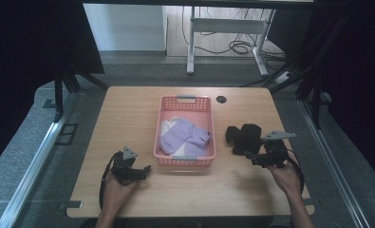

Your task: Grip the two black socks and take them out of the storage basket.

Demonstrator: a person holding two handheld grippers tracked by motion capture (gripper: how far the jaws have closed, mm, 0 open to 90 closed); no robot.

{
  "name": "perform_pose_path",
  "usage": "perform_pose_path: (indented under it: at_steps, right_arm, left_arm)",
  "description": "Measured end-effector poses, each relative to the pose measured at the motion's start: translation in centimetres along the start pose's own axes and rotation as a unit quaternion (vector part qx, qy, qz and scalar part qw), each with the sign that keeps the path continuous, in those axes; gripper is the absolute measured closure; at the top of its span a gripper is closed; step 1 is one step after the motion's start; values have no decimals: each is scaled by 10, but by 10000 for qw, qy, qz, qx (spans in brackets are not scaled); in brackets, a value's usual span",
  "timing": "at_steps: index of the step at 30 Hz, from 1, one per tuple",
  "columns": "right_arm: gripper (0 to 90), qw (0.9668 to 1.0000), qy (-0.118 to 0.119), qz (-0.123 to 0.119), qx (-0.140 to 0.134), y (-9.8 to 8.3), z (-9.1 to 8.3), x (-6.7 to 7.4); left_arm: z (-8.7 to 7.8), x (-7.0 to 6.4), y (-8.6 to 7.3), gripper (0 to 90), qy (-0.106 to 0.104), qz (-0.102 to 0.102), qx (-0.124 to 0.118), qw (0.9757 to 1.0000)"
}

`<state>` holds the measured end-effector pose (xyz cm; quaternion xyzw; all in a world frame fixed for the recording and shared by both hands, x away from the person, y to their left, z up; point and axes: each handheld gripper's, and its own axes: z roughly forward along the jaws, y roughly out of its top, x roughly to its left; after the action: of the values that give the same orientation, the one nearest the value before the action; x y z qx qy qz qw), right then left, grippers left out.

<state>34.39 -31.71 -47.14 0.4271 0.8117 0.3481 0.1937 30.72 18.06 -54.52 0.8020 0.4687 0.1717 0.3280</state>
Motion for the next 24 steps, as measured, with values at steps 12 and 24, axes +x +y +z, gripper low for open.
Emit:
perform_pose_path:
  at_steps: [12, 24]
  right_arm:
    - [131, 9999, -93, 65, 97, -35, 13, 12]
    - [127, 9995, -119, 250, 152, -68, 27, 12]
  left_arm:
    - [0, 0, 0, 122, 1, 6, 4, 10000]
    - [0, 0, 0, 122, 1, 4, 3, 10000]
